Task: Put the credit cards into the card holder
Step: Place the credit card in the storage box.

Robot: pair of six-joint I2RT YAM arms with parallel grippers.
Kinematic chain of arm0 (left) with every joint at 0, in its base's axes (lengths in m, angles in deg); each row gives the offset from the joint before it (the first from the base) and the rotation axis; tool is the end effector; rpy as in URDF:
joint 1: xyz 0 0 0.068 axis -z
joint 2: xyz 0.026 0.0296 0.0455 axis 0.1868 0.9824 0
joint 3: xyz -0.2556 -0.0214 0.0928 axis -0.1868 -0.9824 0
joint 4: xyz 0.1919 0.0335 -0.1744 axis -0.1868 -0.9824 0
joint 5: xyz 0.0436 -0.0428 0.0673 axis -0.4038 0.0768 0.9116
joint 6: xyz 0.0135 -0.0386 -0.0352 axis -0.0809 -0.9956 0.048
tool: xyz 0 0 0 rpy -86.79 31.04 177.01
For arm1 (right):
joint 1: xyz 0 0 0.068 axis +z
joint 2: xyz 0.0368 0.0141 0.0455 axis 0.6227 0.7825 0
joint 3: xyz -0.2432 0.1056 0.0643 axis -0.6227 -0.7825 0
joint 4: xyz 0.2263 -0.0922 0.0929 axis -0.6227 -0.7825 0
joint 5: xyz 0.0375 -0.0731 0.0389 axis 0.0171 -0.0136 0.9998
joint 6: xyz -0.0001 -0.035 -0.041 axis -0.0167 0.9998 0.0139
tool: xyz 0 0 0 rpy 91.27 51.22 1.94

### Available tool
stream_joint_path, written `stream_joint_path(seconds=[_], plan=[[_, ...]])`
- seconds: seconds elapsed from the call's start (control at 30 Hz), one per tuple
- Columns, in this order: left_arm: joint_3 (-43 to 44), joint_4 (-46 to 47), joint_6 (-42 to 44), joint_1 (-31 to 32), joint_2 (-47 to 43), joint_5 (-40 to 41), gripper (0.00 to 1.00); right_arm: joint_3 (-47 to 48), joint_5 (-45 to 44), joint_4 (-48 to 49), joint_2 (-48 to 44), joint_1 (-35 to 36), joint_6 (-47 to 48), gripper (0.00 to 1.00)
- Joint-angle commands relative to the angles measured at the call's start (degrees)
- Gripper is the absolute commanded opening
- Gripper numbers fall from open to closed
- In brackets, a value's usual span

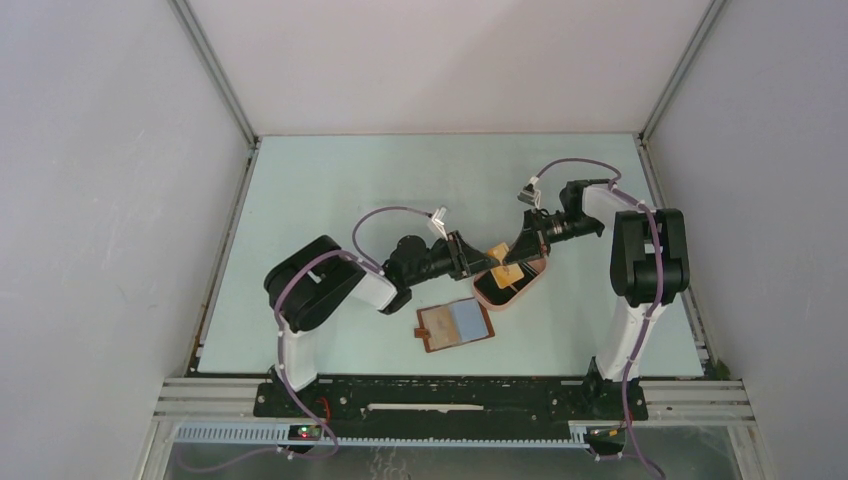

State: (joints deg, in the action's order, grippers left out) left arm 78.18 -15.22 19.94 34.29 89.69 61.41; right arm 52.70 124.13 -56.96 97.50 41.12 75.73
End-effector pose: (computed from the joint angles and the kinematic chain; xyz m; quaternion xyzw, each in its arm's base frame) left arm 0.2465 -0.2658 0.1492 0.0185 0.7208 -0.6304 0.2874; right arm 0.3282 0.0492 0.1778 -0.1988 0.7733 0.5962 0.0841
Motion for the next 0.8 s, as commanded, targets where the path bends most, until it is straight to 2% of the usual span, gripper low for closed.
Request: stream_joint_path(seconds=[0.0, 0.07, 0.13, 0.27, 0.33, 0.53, 0.77], plan=[[3.8, 2.2, -1.4, -0.1, 1.8, -2.2, 0.25, 1.6, 0.5, -0.2, 1.2, -0.3, 0.1, 0.17], [4.3, 1.8, -1.3, -0.1, 2.5, -2.3, 0.11, 1.6, -0.7, 0.4, 1.3, -0.3, -0.6, 0.21], [4.5, 1.0, -0.9, -0.1, 2.7, -2.2, 0.04, 1.3, -1.8, 1.4, 1.1, -0.3, -1.7, 0.25], [4.5, -0.7, -0.1, -0.1, 2.8, -1.5, 0.01, -0.2, -4.9, 5.5, -1.1, -0.3, -5.0, 0.45], [4.6, -1.4, -0.1, -0.1, 2.8, -1.1, 0.01, -1.1, -6.1, 7.5, -2.3, -0.3, -6.3, 0.51], [5.0, -1.8, -1.1, -0.1, 3.4, -1.0, 0.00, -1.8, -8.4, 8.9, -4.3, 0.7, -6.0, 0.53], [5.4, -1.7, -2.6, -0.1, 3.9, -0.4, 0.01, -4.4, -18.7, 15.8, -7.5, 5.1, -9.3, 0.55]])
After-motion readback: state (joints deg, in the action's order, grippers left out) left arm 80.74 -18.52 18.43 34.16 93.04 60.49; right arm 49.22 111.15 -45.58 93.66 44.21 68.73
